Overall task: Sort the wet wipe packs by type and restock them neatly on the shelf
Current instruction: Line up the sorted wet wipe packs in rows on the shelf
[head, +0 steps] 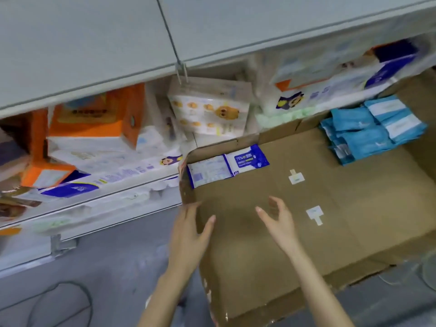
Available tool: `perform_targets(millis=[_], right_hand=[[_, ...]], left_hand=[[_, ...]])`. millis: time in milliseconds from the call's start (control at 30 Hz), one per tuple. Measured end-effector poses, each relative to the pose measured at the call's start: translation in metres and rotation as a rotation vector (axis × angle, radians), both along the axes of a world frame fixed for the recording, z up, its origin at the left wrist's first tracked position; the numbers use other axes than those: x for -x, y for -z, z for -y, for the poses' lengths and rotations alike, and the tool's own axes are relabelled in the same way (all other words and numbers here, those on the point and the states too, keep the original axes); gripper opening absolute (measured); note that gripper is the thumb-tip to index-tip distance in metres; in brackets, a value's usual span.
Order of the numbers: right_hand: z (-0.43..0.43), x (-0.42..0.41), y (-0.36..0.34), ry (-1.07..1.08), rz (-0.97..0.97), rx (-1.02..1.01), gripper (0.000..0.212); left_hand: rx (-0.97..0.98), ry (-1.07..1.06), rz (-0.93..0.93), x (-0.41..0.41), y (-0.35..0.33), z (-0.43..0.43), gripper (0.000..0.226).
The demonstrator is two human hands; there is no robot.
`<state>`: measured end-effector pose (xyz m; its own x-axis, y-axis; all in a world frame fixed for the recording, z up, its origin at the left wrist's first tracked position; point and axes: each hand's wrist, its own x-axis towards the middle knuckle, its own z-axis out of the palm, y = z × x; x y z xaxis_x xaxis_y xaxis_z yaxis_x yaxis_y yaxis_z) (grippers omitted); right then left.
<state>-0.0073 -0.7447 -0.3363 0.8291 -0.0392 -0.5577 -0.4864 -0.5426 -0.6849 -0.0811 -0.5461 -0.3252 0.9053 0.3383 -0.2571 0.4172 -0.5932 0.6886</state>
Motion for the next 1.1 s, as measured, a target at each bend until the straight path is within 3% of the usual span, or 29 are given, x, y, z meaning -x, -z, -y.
perform_targets(millis=[167, 400, 600, 733, 800, 833, 967, 1033, 1100], right_hand=[[-0.005, -0.045, 0.052, 0.131, -0.135, -0.128, 0.053], [-0.017, -0.101, 0.103, 0.173, -0.048, -0.196, 0.057], [-0.018, -0.147, 0.128, 0.096, 0.212, 0.069, 0.068], [-0.023, -0.161, 0.139, 0.004, 0.19, 0.254, 0.084], [-0.027, -0.165, 0.142, 0.0, 0.096, 0.234, 0.092], [-0.027, -0.167, 0.144, 0.014, 0.051, 0.183, 0.087], [-0.026, -0.171, 0.138, -0.035, -0.025, 0.06, 0.034], [-0.025, -0.168, 0.132, -0.06, -0.029, 0.001, 0.023], [-0.023, -0.161, 0.121, 0.002, -0.051, -0.132, 0.026]], left_hand=[[0.014, -0.138, -0.084, -0.044, 0.043, 0.018, 0.044], [-0.136, -0.128, -0.037, -0.11, 0.09, -0.005, 0.048], [-0.271, 0.002, -0.084, -0.144, 0.108, -0.016, 0.052], [-0.406, 0.037, -0.241, -0.143, 0.117, -0.013, 0.065], [-0.441, 0.016, -0.345, -0.145, 0.116, -0.009, 0.068], [-0.424, -0.001, -0.369, -0.146, 0.115, -0.007, 0.066], [-0.303, -0.071, -0.397, -0.144, 0.11, 0.001, 0.063], [-0.177, -0.101, -0.487, -0.14, 0.11, 0.002, 0.065], [-0.01, -0.135, -0.533, -0.132, 0.107, 0.005, 0.06]])
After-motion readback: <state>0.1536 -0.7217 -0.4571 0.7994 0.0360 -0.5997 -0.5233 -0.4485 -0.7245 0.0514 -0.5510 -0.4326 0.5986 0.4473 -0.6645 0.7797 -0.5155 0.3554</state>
